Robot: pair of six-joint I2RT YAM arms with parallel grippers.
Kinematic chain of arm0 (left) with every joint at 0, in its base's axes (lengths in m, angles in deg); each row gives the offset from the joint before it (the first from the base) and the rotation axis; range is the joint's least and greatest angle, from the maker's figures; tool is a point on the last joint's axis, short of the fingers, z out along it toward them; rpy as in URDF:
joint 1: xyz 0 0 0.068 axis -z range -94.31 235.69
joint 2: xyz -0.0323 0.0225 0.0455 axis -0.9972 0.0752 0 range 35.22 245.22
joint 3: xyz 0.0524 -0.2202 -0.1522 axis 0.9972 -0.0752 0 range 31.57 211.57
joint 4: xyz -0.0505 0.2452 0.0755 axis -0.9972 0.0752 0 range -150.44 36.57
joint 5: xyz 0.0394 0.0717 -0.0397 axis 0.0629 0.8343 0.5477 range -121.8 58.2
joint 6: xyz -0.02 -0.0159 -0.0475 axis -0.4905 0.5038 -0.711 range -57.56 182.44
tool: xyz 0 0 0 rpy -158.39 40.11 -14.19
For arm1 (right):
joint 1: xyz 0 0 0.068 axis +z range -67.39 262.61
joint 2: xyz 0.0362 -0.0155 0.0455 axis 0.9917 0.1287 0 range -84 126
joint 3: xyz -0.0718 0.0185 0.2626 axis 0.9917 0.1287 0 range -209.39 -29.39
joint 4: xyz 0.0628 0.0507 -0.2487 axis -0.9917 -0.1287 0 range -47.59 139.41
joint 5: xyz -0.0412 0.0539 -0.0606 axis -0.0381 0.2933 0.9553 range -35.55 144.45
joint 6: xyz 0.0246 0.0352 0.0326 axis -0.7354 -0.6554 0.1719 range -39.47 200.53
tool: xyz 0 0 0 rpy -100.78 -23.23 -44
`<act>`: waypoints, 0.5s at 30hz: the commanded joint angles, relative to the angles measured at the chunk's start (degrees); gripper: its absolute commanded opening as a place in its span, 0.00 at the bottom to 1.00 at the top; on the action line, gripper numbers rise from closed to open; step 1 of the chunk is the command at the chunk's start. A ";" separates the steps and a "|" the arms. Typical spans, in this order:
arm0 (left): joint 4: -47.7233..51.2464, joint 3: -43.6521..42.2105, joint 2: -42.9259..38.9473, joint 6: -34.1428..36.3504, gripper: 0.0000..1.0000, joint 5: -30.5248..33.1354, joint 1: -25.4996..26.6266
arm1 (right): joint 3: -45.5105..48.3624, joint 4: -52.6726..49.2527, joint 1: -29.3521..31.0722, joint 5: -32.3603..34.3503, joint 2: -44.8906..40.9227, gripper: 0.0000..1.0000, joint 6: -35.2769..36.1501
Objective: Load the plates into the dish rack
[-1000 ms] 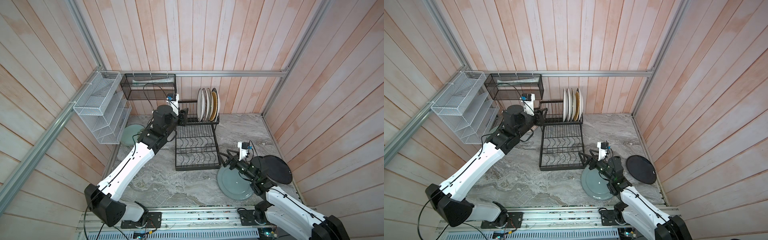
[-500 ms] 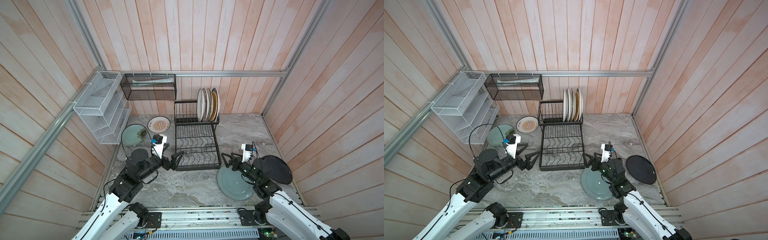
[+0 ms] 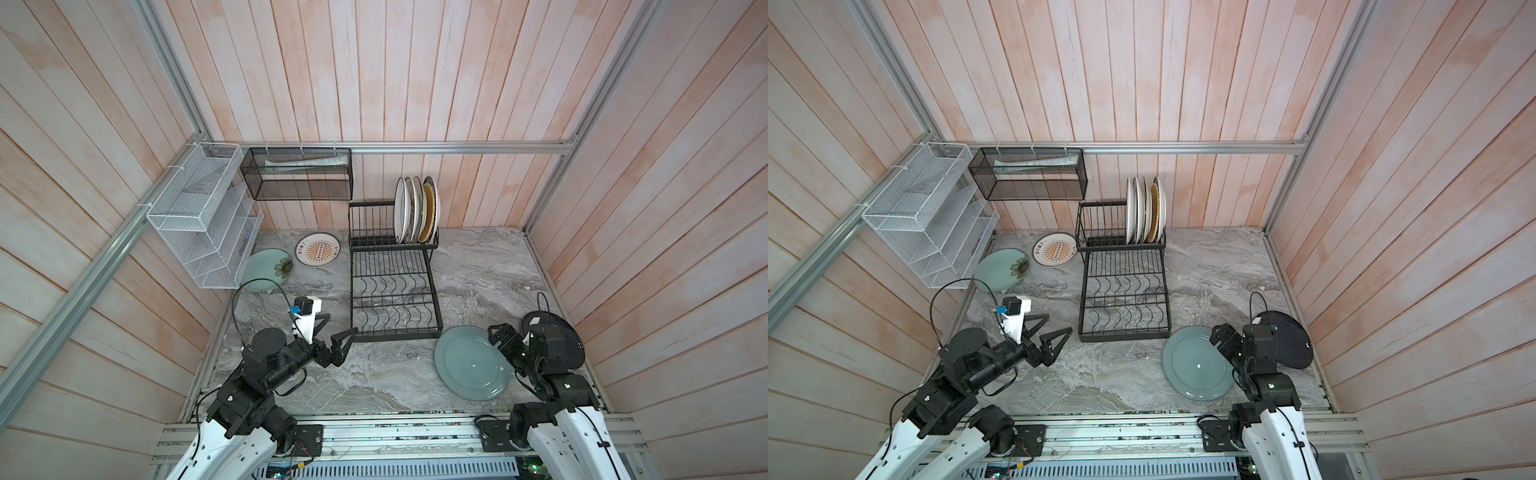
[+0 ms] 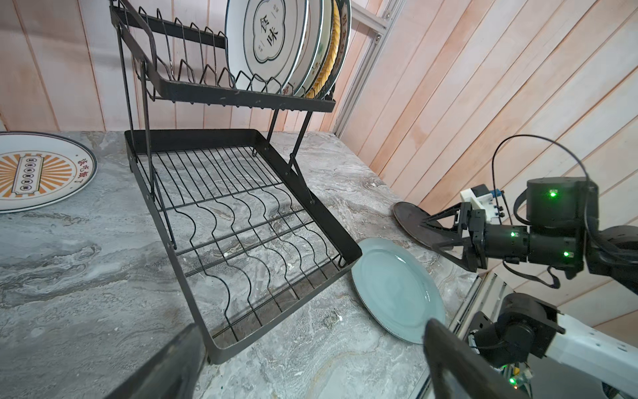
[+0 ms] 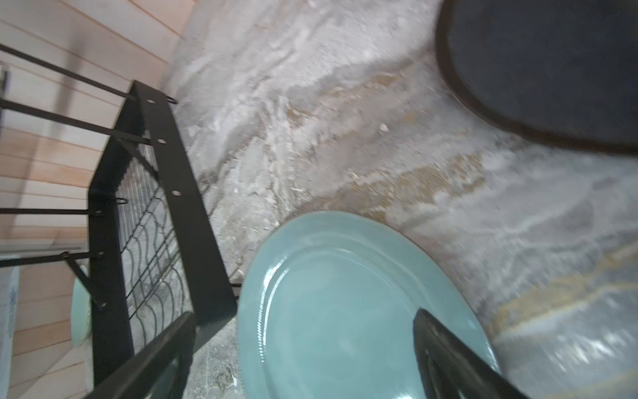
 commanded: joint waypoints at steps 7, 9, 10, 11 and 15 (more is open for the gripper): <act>0.46 -1.03 -1.07 -0.98 1.00 0.12 0.12 | 1.98 -13.11 -0.24 2.27 -2.69 0.98 -10.21; 0.58 -1.05 -1.28 -0.95 1.00 0.38 0.35 | 2.45 -13.39 -0.25 3.35 -3.70 0.98 -11.67; 0.59 -1.03 -1.39 -0.98 1.00 0.63 0.64 | 2.66 -13.30 -0.23 3.46 -3.76 0.98 -12.07; 0.71 -0.92 -1.44 -0.93 1.00 0.90 0.98 | 2.92 -13.32 -0.17 3.44 -3.59 0.98 -12.65; 0.81 -0.97 -1.83 -0.86 1.00 1.51 1.56 | 3.17 -13.29 -0.18 2.71 -2.46 0.98 -13.21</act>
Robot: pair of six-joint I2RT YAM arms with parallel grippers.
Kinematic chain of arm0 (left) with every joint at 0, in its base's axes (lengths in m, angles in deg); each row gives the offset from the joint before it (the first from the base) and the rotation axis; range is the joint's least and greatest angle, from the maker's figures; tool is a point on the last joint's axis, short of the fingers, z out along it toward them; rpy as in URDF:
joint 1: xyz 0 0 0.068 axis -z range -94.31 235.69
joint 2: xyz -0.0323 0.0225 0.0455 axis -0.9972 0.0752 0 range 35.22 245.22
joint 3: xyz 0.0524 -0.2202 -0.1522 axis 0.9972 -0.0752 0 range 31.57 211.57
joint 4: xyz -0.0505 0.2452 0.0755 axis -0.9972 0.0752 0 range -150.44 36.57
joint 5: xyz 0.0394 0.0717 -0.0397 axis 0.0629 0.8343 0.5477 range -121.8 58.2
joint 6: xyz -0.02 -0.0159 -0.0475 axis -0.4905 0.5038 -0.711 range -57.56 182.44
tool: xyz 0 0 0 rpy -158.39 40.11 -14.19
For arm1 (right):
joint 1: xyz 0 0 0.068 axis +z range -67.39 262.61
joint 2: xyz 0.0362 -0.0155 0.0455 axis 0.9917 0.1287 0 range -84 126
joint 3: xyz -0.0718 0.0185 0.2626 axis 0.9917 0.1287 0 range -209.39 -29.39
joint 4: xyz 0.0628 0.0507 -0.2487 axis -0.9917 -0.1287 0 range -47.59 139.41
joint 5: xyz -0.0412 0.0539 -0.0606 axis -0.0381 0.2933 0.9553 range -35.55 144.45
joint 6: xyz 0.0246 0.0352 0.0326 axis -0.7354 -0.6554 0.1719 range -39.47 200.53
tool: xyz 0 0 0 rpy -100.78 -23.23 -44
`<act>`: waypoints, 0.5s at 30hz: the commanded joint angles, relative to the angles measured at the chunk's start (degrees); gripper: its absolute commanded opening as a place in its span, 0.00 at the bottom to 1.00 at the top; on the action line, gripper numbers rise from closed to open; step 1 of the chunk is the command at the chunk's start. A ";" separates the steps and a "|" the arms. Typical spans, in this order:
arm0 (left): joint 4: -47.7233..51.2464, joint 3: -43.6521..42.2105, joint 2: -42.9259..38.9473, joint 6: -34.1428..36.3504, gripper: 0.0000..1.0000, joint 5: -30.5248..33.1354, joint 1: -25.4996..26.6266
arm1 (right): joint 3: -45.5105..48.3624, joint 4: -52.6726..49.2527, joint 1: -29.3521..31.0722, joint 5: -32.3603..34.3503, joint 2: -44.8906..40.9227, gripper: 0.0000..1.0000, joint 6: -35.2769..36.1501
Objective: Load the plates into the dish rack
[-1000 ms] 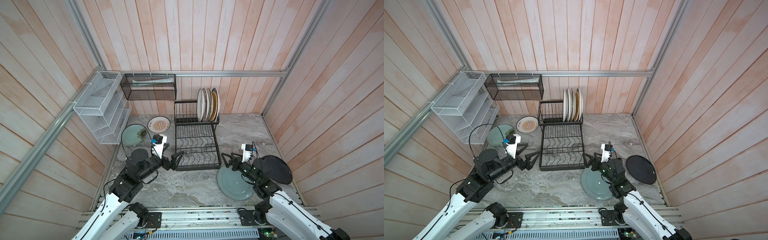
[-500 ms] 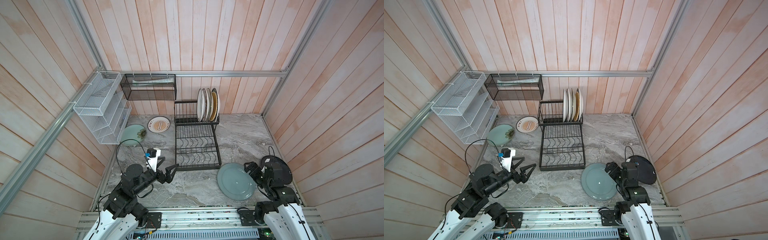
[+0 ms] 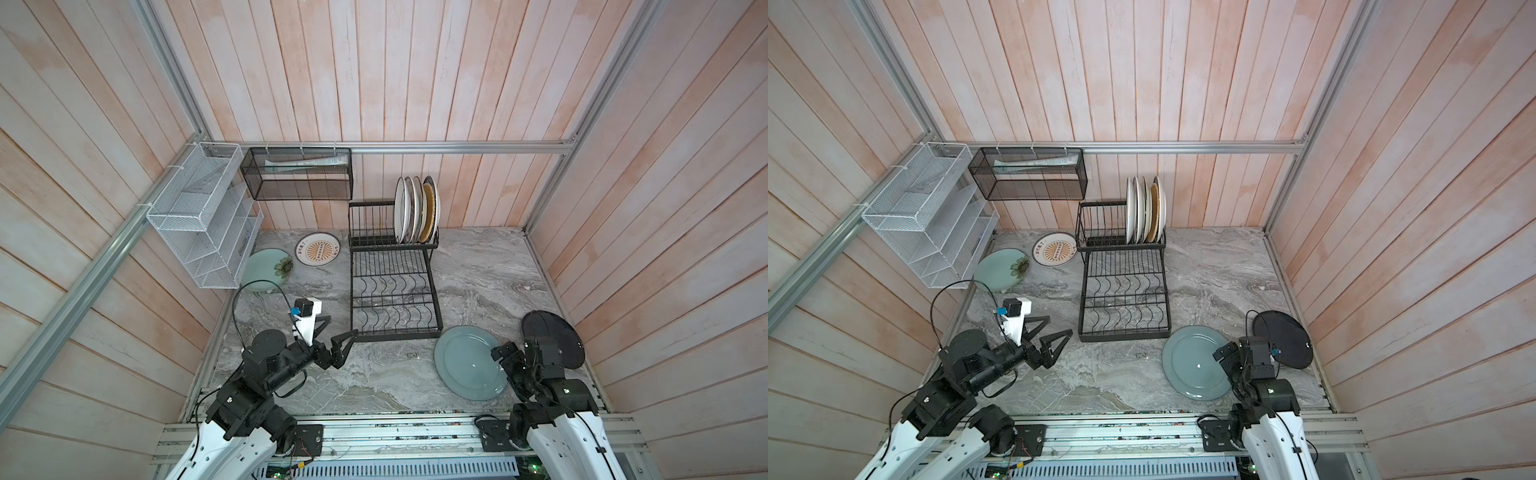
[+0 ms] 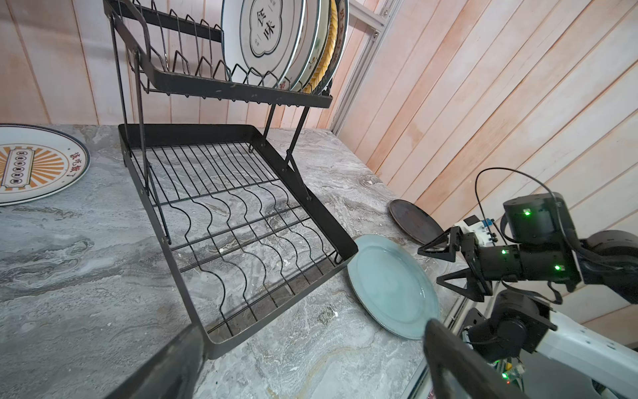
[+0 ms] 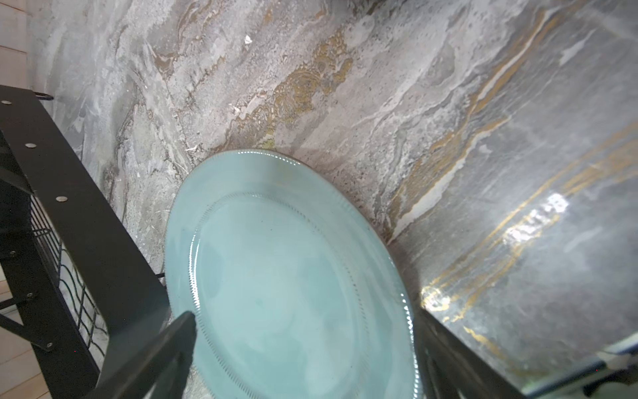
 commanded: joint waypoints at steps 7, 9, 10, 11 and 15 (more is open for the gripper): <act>0.37 -0.56 -0.67 -0.37 1.00 2.17 0.33 | 1.89 -1.14 -0.11 1.08 1.50 0.97 -3.38; 0.40 -0.61 -0.76 -0.36 1.00 2.17 0.33 | 3.19 -0.37 -0.13 0.71 2.90 0.97 -4.45; 0.44 -0.62 -0.85 -0.30 1.00 2.26 0.30 | 3.67 0.01 -0.10 0.18 3.46 0.97 -4.73; 0.47 -0.57 -0.90 -0.29 1.00 2.34 0.34 | 4.20 0.34 -0.14 -0.39 3.97 0.97 -4.96; 0.48 -0.71 -1.26 -0.36 1.00 2.77 0.44 | 5.17 0.92 0.00 -0.85 3.16 0.96 -6.19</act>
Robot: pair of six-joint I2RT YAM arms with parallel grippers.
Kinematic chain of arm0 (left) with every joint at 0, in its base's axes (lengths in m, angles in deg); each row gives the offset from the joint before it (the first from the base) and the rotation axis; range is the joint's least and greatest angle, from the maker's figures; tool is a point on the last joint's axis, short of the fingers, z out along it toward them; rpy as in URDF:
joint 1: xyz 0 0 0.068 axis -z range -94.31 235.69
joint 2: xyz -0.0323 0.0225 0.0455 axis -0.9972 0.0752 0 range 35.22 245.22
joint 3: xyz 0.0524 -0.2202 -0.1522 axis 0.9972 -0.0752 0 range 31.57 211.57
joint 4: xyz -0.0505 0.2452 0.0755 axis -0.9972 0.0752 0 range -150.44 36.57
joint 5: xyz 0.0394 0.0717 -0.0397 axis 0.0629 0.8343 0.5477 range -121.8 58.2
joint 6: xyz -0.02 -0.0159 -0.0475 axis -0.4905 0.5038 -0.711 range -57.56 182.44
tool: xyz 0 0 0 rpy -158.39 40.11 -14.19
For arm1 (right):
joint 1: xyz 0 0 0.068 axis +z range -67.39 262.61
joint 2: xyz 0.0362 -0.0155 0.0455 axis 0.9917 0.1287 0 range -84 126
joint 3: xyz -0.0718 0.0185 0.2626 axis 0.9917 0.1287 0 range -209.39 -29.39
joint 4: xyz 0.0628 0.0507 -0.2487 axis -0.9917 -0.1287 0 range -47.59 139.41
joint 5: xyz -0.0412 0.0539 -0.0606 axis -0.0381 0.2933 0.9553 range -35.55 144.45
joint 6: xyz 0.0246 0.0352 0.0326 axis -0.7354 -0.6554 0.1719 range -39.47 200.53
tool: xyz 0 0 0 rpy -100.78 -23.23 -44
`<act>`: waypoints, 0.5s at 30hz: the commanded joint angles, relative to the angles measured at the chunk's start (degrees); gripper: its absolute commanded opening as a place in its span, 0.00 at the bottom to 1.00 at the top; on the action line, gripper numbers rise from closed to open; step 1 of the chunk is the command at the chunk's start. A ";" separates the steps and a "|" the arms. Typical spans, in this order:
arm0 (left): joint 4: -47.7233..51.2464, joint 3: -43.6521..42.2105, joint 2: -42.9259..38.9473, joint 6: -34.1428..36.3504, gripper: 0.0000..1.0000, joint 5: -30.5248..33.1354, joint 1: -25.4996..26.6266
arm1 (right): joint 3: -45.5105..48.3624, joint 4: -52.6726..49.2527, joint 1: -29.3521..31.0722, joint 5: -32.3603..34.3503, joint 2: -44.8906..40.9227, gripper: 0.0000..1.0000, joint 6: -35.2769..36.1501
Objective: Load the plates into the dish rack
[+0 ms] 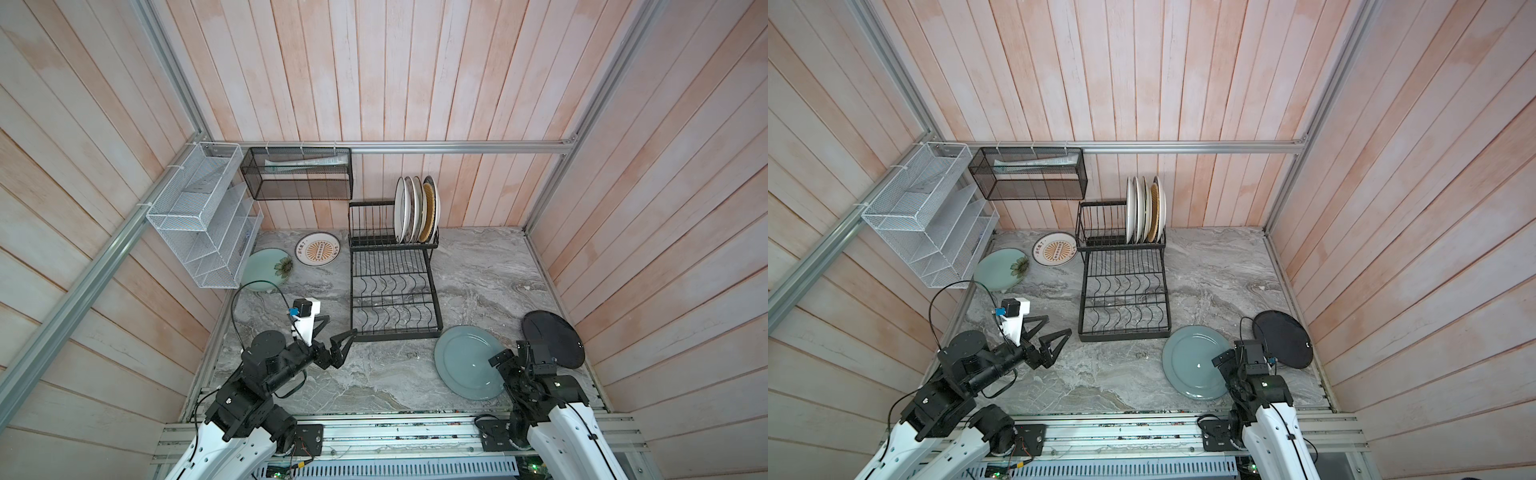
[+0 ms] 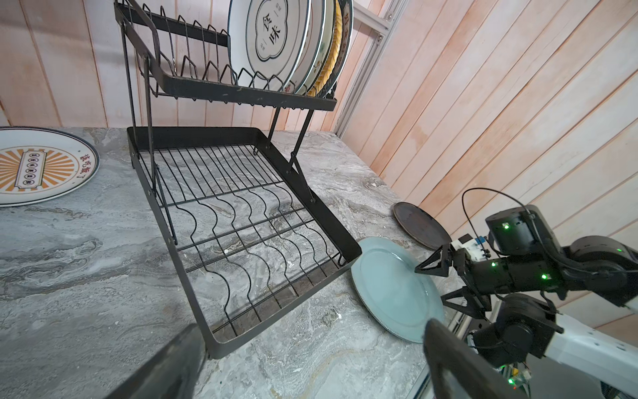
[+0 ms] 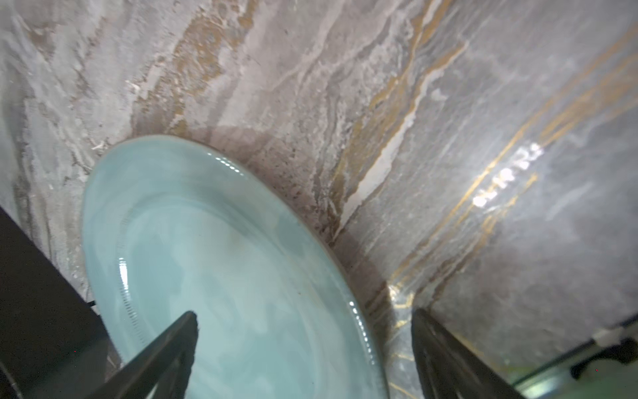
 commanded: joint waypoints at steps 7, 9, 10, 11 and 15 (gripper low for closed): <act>0.22 -0.70 -0.45 -0.18 1.00 1.25 0.26 | 3.96 4.07 0.15 -3.98 -1.45 0.87 -3.39; 0.29 -0.57 -0.54 -0.22 1.00 1.51 0.27 | 4.68 4.80 0.41 -4.14 -2.06 0.82 -4.07; 0.30 -0.65 -0.65 -0.23 1.00 1.51 0.20 | 4.75 4.91 0.45 -4.04 -2.32 0.80 -4.25; 0.25 -0.64 -0.65 -0.23 1.00 1.60 0.20 | 4.92 5.10 0.56 -3.96 -2.67 0.78 -4.30; 0.22 -0.70 -0.61 -0.19 1.00 1.69 0.27 | 5.68 5.93 0.65 -3.60 -2.74 0.71 -4.32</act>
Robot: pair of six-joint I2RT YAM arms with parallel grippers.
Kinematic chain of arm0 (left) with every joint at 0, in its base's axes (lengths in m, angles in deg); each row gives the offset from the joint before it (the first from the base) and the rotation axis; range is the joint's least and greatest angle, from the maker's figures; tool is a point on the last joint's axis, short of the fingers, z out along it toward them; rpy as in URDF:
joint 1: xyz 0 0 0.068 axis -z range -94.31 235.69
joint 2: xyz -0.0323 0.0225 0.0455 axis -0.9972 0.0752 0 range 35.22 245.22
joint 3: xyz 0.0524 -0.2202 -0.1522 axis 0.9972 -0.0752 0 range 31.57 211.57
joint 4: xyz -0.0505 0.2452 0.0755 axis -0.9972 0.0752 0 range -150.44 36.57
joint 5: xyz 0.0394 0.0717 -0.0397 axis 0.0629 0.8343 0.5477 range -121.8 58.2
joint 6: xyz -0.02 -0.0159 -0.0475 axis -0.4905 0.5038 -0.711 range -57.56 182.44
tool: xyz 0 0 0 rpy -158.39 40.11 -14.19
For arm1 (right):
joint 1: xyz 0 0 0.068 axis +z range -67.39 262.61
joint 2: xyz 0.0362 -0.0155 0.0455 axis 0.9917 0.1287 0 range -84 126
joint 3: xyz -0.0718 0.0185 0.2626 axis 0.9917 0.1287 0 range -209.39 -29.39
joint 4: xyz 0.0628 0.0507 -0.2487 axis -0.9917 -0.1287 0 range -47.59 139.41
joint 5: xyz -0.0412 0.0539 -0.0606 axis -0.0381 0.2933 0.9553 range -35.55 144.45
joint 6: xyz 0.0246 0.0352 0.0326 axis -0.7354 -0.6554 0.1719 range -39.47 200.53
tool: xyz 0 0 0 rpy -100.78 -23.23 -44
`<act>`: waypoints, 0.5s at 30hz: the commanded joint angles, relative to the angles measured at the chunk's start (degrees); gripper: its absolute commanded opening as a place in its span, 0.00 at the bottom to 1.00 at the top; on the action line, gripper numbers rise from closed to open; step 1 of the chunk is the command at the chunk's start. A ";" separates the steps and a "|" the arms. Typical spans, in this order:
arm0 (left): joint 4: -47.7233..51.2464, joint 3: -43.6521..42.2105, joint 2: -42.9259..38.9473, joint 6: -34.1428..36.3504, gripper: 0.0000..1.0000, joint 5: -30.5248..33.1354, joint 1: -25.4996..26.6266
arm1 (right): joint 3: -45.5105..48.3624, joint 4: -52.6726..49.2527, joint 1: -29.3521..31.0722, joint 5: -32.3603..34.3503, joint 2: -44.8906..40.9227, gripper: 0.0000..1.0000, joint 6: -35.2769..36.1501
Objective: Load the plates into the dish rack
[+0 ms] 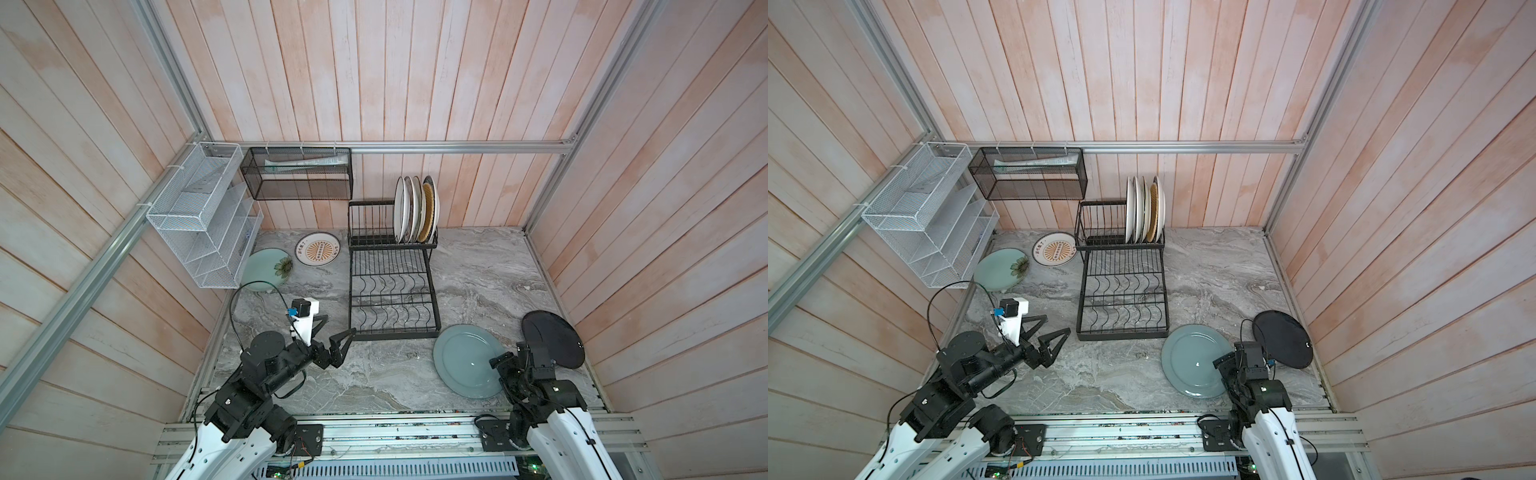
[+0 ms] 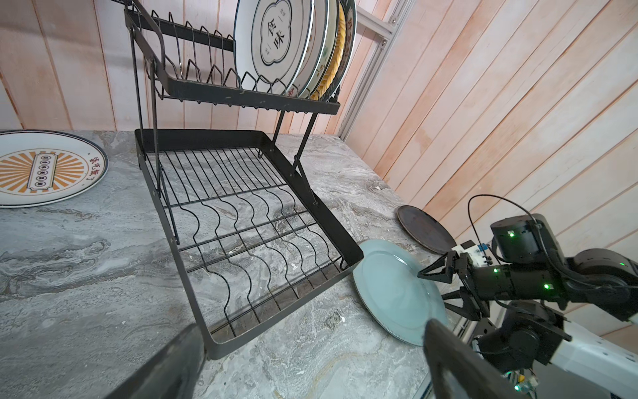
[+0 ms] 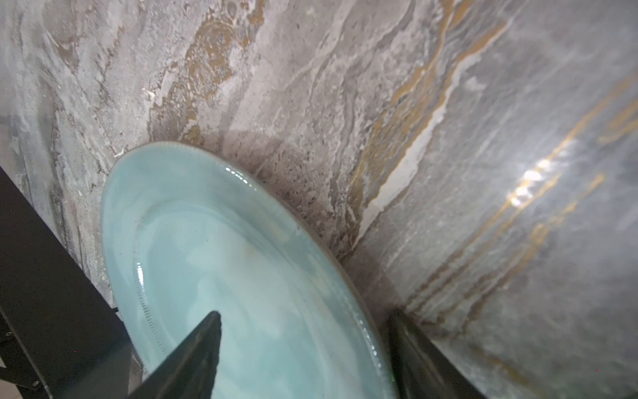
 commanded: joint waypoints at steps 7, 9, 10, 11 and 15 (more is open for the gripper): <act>0.41 -0.55 -0.37 -0.36 1.00 1.06 0.18 | 5.09 5.25 0.69 -0.24 -0.77 0.54 -3.01; 0.45 -0.53 -0.53 -0.51 1.00 1.14 0.20 | 4.50 5.62 0.62 1.42 -0.66 0.54 -3.79; 0.41 -0.60 -0.47 -0.52 1.00 1.14 0.16 | 4.44 6.86 0.61 1.61 -0.58 0.54 -3.30; 0.38 -0.61 -0.51 -0.45 1.00 1.14 0.18 | 4.67 7.84 0.61 1.70 -0.47 0.53 -3.57; 0.45 -0.53 -0.63 -0.44 1.00 1.32 0.16 | 6.89 13.73 0.61 1.33 1.36 0.46 -5.68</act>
